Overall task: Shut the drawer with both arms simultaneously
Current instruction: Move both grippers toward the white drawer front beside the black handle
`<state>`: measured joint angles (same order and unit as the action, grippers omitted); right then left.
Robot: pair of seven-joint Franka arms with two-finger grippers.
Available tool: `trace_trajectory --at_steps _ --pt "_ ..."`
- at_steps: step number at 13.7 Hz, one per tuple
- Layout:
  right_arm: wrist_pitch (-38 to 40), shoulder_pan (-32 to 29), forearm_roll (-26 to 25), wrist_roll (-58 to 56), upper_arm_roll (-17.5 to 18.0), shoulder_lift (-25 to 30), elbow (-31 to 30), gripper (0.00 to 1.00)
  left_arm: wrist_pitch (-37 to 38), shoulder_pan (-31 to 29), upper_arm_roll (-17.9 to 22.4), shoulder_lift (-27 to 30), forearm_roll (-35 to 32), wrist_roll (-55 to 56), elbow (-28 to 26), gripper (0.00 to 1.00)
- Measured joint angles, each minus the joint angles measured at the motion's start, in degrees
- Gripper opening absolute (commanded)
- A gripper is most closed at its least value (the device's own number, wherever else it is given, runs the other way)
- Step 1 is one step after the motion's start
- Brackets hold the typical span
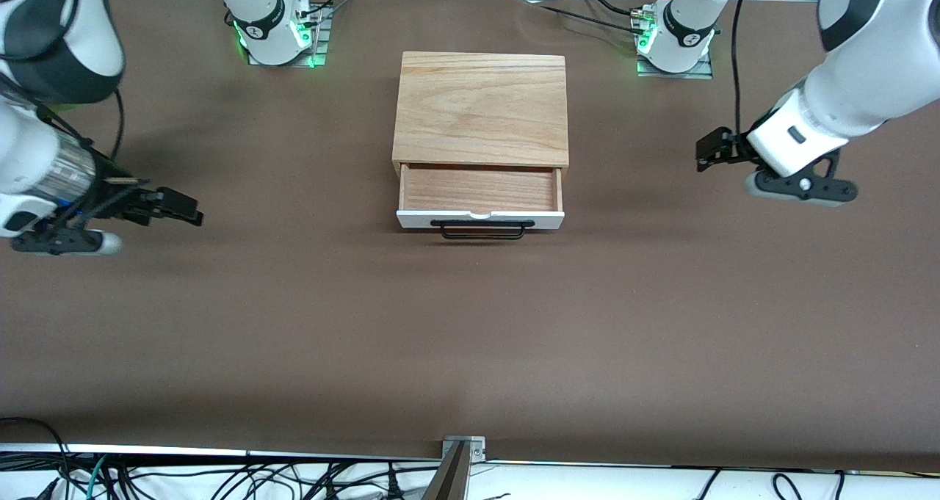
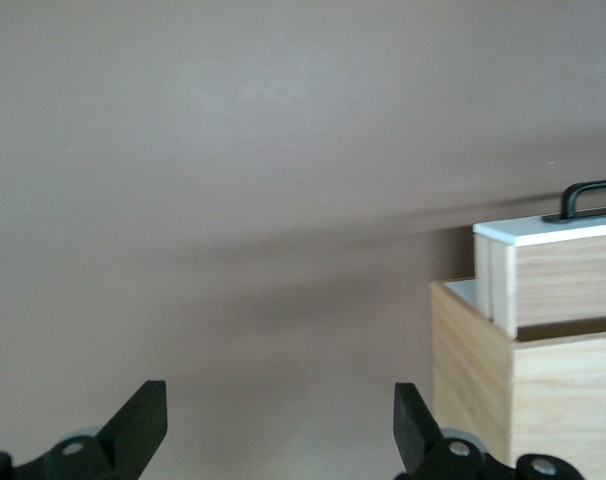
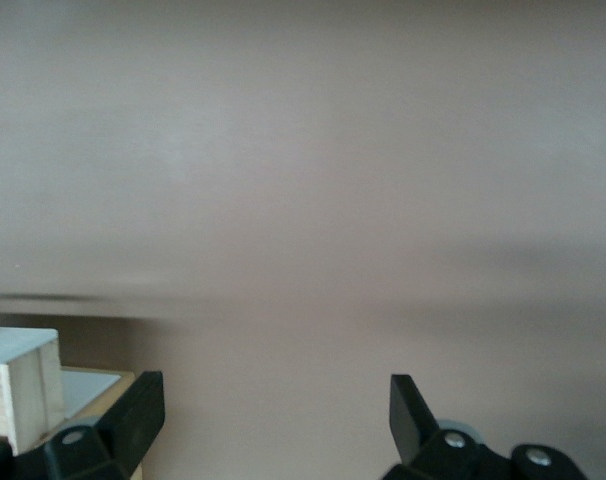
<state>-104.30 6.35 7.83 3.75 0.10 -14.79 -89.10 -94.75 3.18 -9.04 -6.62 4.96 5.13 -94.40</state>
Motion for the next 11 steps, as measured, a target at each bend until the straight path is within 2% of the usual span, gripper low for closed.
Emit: trace_trajectory --at_steps 4,7,11 --pt "-8.77 7.44 1.98 0.52 0.63 -5.82 -0.01 1.00 -10.44 4.72 -0.10 -7.40 4.09 0.06 0.56 1.00" --pt "-15.32 10.54 6.07 0.35 0.67 -9.98 0.02 1.00 -17.68 6.55 -0.10 -12.52 7.05 0.06 0.79 1.00" --pt "-21.13 14.98 8.84 0.30 0.72 -13.97 0.07 1.00 -24.89 8.72 -0.14 -18.84 13.46 0.03 1.05 1.00"
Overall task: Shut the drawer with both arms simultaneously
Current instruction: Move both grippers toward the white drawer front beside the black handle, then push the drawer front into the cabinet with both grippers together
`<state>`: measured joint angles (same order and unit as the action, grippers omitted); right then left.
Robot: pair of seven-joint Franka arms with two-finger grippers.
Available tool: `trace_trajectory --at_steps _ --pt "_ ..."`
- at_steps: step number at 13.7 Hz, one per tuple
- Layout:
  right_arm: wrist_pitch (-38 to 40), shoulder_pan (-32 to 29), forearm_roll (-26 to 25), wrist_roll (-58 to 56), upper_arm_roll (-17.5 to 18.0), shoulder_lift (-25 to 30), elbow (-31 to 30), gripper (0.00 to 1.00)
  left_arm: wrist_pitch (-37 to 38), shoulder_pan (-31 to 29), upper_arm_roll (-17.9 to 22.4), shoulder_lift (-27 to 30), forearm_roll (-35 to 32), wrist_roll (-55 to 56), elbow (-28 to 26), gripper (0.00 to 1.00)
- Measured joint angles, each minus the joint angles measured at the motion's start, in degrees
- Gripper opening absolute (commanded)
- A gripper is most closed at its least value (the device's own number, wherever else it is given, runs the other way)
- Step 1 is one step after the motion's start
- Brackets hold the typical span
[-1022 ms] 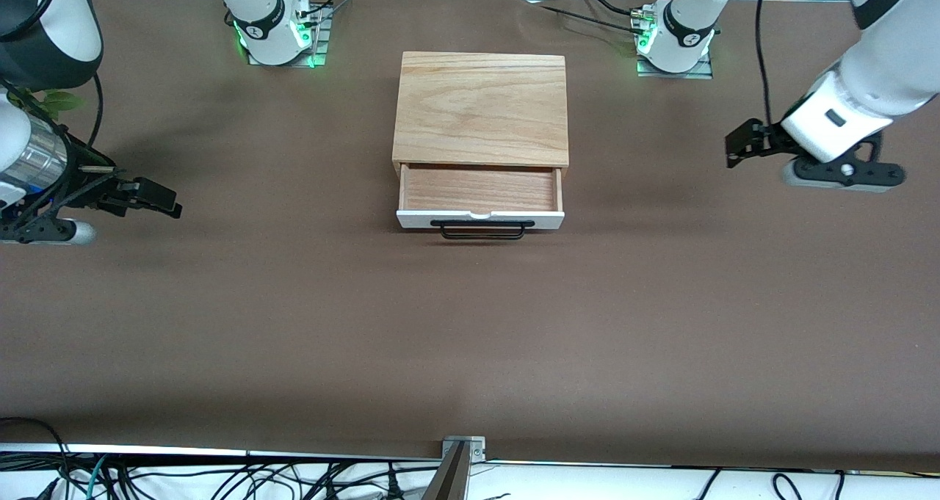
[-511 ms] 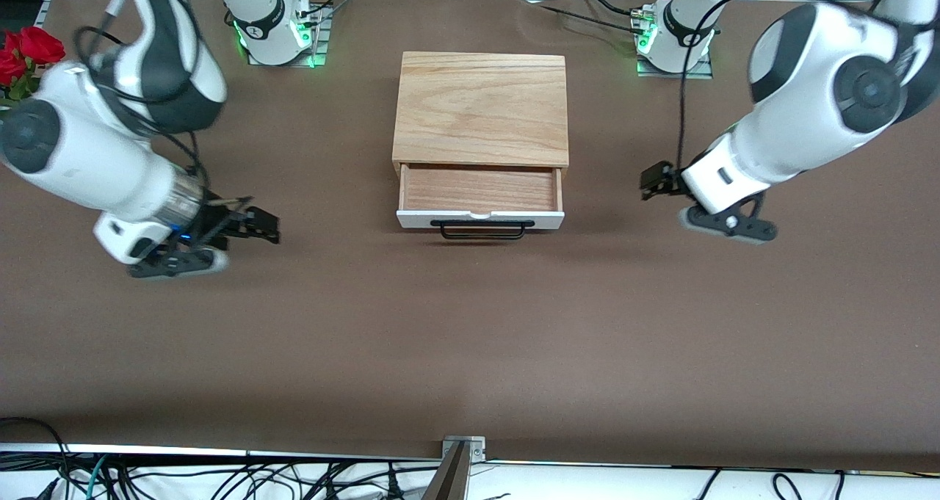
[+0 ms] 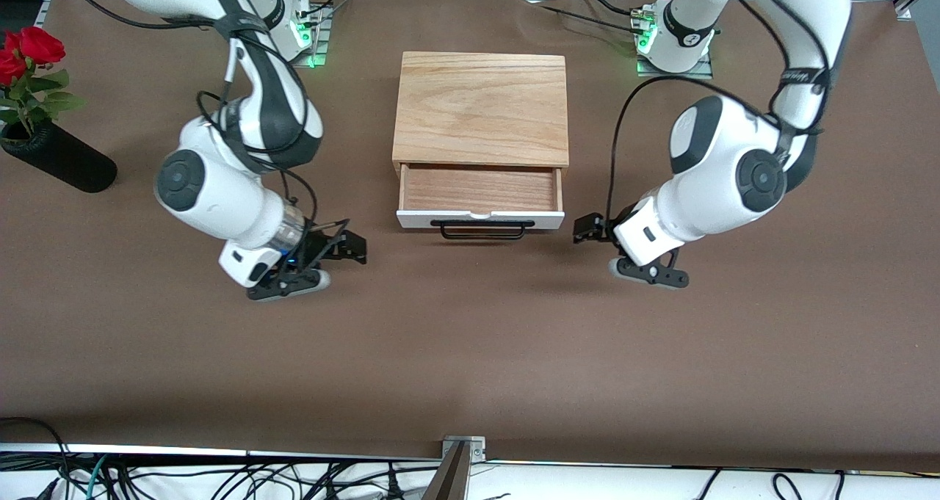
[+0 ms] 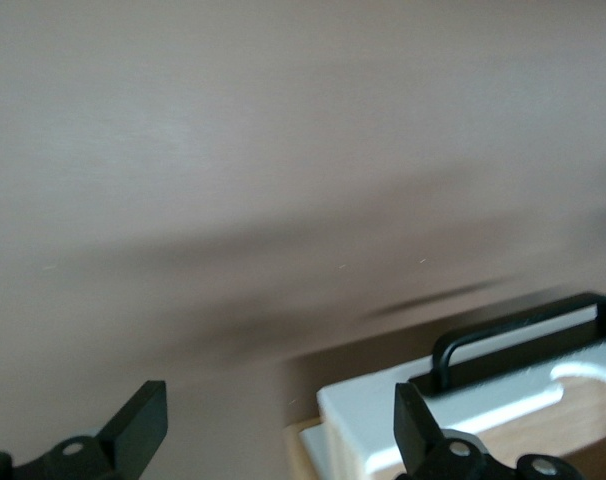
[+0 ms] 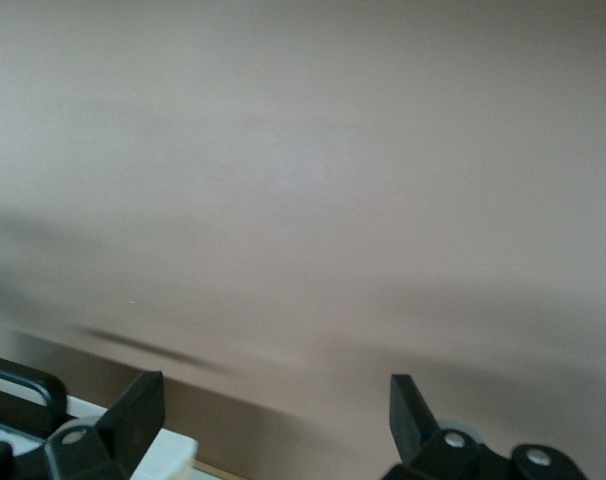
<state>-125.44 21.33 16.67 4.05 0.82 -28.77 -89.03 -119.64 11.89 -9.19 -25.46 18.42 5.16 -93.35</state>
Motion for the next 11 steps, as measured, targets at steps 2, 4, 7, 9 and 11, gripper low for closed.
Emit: trace_trajectory --at_steps 2,4,7,9,11 --pt "-1.75 2.07 1.72 0.00 0.02 -1.31 0.01 1.00 -1.27 1.89 -0.05 -1.88 1.37 0.00 0.08 1.00" --pt "-3.08 2.92 2.16 0.00 0.81 -2.77 0.01 1.00 -1.29 3.37 -0.08 -3.18 2.36 0.02 0.08 1.00" --pt "-5.99 3.13 2.41 0.00 3.13 -5.29 0.02 1.00 -1.26 3.69 -0.08 -4.48 3.50 -0.01 0.08 1.00" --pt "-6.47 3.17 2.78 -0.01 3.87 -6.36 0.03 1.00 -0.96 3.70 -0.37 -4.78 3.53 -0.02 0.06 1.00" --pt "-6.51 3.20 4.44 -0.07 4.69 -6.57 0.04 1.00 -0.17 3.71 -0.86 -5.09 3.53 -0.01 -0.02 1.00"
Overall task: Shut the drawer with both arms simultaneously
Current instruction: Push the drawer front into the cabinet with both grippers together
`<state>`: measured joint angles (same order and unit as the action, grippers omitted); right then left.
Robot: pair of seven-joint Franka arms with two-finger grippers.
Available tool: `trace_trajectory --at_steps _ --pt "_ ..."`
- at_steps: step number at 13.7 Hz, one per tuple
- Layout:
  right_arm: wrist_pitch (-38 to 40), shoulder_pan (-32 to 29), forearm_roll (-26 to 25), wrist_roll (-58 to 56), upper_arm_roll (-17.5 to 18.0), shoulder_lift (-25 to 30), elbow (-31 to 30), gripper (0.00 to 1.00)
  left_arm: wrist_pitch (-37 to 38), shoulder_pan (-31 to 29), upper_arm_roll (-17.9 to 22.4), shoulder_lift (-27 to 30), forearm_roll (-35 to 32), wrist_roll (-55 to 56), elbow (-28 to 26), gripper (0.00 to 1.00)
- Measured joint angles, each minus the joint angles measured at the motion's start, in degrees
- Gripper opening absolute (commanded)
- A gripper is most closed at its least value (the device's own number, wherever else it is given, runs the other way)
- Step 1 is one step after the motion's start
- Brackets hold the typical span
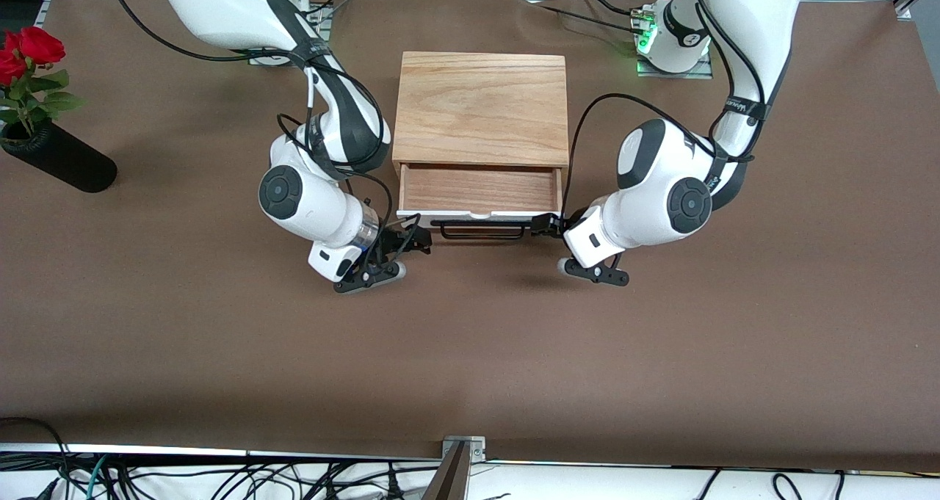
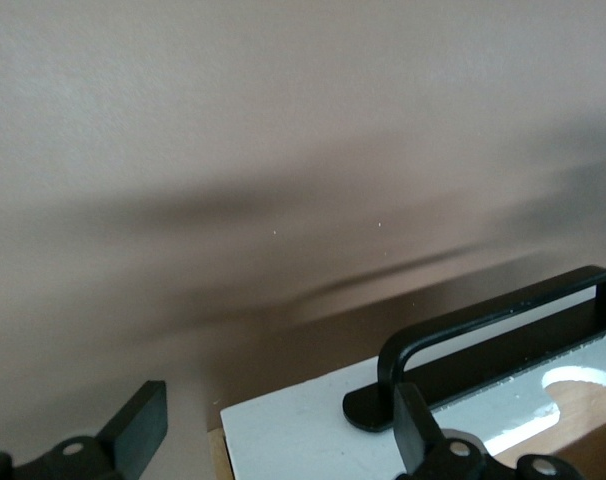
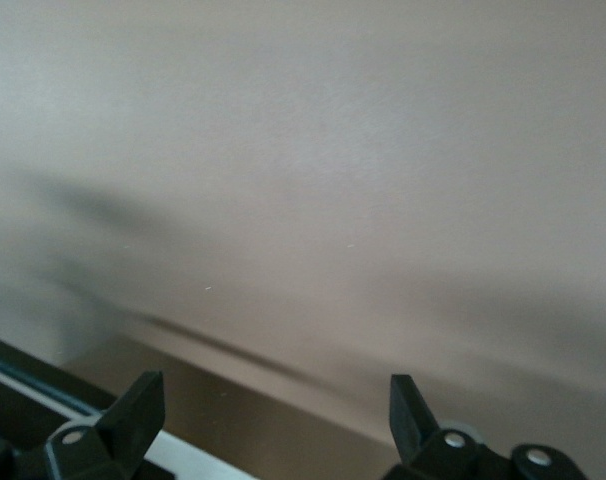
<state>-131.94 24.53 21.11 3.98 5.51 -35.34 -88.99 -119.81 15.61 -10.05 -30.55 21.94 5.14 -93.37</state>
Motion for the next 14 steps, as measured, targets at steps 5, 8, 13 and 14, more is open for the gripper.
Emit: trace_trajectory --at_steps 5,8,13,14 --pt "0.12 0.09 1.79 -0.01 2.18 -0.05 0.16 1.00 3.54 -0.35 -0.16 -0.15 0.38 0.04 0.03 1.00" --pt "1.19 0.12 2.21 -0.01 2.94 -0.45 0.15 1.00 3.67 -0.41 -0.15 -0.16 0.44 0.06 0.03 1.00" --pt "6.28 0.13 2.52 -0.01 3.53 -0.92 0.32 1.00 6.61 -0.44 -0.23 -0.17 0.47 0.07 0.04 1.00" --pt "6.96 0.13 2.55 -0.01 3.56 -0.92 0.40 1.00 7.27 -0.44 -0.23 -0.17 0.47 0.07 0.05 1.00"
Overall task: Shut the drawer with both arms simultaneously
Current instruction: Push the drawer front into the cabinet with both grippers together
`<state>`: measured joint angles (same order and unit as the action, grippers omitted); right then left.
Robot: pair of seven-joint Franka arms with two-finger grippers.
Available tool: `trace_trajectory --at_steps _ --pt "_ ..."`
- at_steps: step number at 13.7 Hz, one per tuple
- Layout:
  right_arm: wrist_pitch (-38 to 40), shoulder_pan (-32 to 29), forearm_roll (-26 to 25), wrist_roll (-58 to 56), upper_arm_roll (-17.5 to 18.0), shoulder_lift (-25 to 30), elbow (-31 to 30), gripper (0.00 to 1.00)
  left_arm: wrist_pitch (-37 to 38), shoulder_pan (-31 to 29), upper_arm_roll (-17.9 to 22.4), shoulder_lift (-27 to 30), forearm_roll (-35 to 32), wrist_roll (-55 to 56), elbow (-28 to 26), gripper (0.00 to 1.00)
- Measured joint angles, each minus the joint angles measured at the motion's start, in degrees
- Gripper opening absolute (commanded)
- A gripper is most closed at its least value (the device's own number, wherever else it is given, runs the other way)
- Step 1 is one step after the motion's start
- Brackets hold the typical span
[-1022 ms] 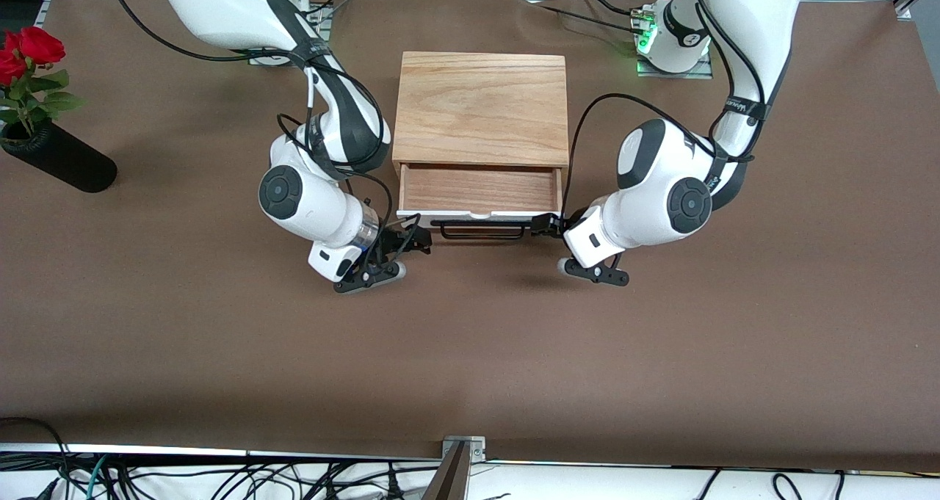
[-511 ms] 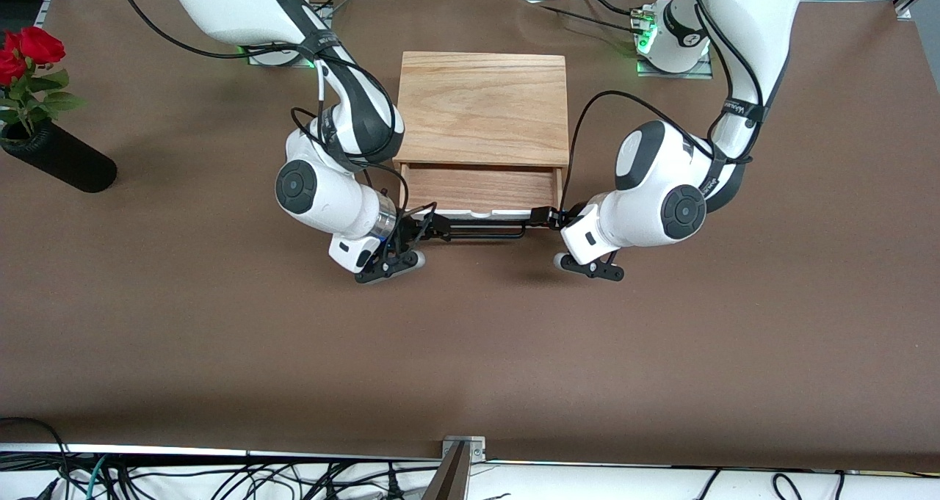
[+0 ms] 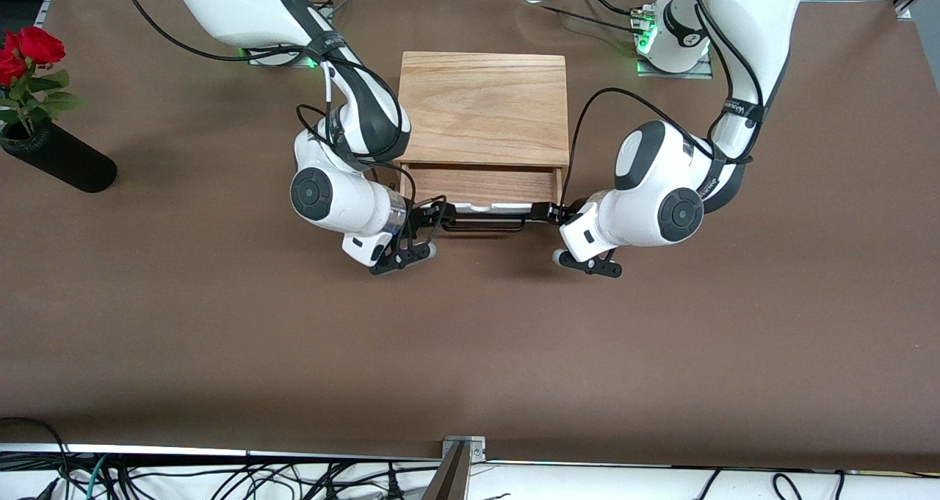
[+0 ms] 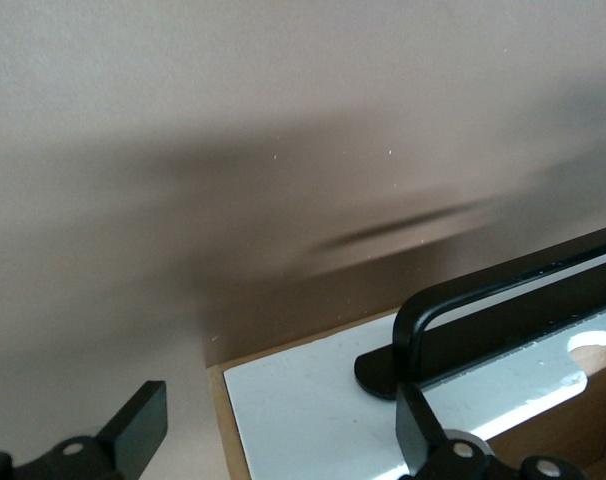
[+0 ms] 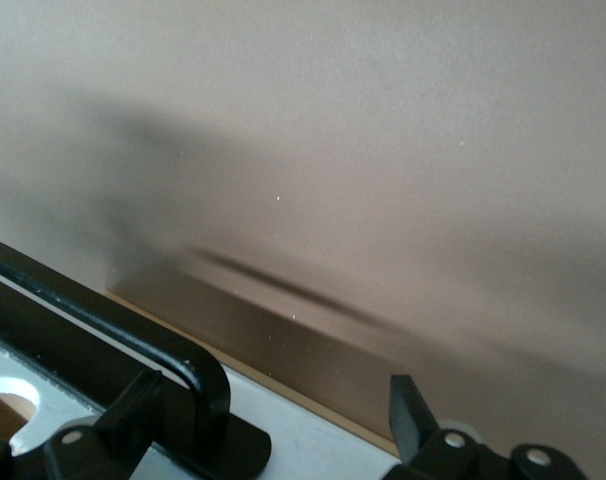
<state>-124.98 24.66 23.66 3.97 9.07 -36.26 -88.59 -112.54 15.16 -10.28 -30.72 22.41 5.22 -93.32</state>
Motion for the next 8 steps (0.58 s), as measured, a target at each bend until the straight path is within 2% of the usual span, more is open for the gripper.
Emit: trace_trajectory --at_steps 8 --pt "6.91 0.01 0.03 0.00 1.16 0.00 0.15 1.00 7.56 -0.02 0.00 -0.01 0.01 -0.05 0.02 1.00"
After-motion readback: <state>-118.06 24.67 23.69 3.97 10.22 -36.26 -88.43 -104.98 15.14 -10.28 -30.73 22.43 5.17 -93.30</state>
